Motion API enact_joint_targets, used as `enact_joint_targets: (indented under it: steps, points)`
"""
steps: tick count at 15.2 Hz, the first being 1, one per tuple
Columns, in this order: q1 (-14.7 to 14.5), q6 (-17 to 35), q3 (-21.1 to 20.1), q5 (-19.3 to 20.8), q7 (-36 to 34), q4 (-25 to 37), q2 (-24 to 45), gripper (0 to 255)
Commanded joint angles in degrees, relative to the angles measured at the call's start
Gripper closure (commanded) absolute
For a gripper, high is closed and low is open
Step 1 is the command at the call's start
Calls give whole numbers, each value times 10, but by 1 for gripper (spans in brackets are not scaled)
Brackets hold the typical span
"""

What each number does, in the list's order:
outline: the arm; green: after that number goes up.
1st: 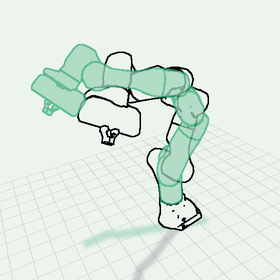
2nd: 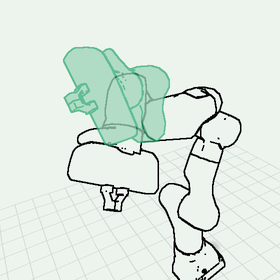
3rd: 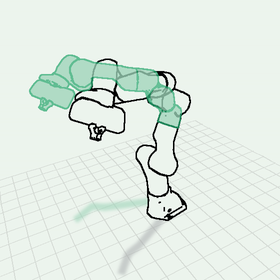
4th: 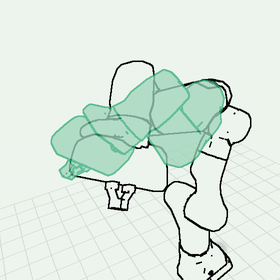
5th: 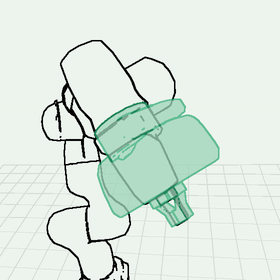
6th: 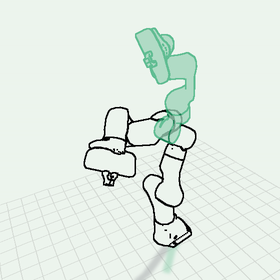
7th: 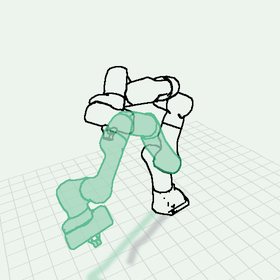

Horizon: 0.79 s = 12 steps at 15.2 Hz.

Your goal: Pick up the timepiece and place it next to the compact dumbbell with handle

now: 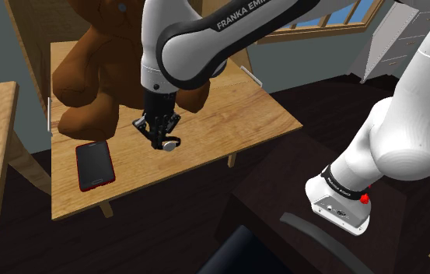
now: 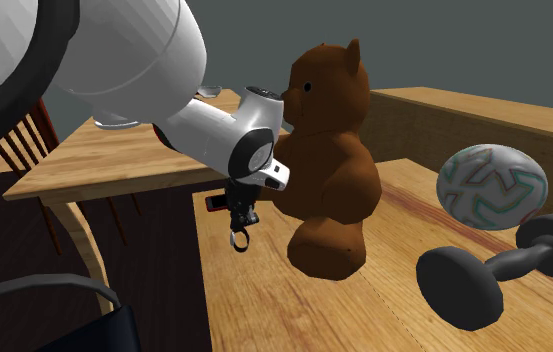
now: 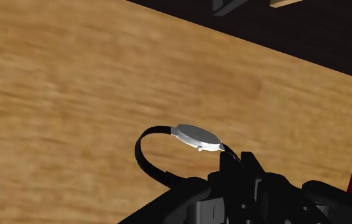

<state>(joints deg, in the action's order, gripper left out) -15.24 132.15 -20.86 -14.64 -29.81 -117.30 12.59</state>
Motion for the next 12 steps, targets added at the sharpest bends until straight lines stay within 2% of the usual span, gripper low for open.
enact_joint_targets:
  steps: [1,5,12]
  points:
    - [0,0,0,0,0,0,0,255]
    - [0,0,0,0,0,0,0,255]
    - [4,-49,-1,-3,-8,21,-29,255]
